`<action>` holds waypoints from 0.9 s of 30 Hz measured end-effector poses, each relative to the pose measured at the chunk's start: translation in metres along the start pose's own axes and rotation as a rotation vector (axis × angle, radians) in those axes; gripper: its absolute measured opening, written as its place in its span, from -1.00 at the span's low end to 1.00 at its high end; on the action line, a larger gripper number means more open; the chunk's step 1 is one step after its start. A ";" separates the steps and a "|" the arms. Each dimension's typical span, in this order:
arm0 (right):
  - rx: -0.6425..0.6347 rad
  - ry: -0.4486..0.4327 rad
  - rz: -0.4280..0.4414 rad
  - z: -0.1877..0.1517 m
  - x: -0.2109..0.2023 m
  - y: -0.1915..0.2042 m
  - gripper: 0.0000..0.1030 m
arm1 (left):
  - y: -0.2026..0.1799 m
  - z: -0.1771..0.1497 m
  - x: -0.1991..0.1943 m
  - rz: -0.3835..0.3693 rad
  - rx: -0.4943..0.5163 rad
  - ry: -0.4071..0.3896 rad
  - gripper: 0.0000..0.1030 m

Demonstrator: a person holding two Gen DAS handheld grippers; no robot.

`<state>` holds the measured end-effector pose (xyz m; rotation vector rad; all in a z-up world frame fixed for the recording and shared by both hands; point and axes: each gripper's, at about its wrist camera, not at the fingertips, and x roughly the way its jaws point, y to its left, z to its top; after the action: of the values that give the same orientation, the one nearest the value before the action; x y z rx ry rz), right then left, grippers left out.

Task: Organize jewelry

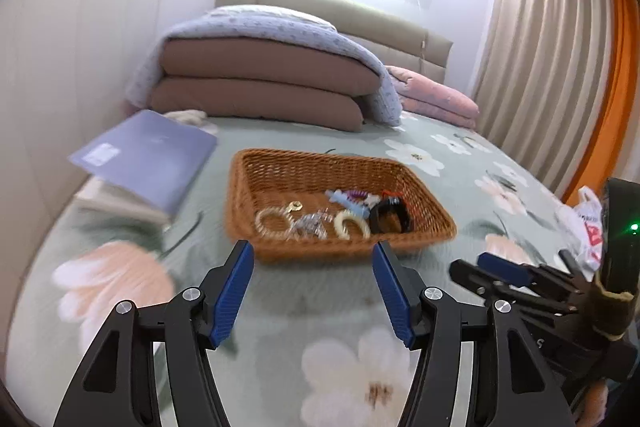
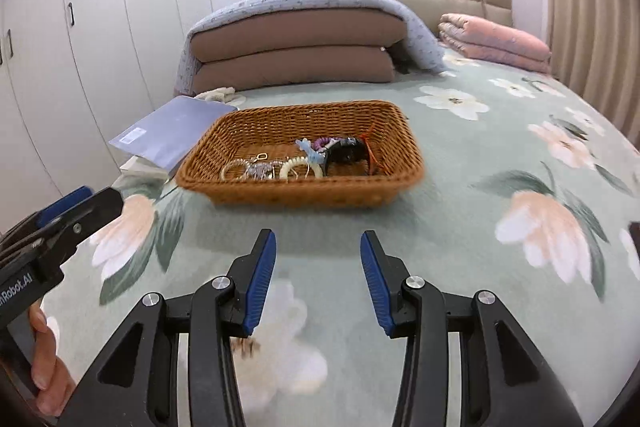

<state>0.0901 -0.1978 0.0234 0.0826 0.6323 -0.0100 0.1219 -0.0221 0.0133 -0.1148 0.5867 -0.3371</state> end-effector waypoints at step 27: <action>-0.016 -0.081 -0.066 -0.043 -0.085 0.020 0.07 | -0.038 -0.062 -0.120 0.161 0.114 -0.097 0.42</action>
<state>-0.0033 -0.1758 0.0409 0.0460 0.5543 -0.0714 -0.0167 -0.0172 0.0322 0.0254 0.4763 -0.2068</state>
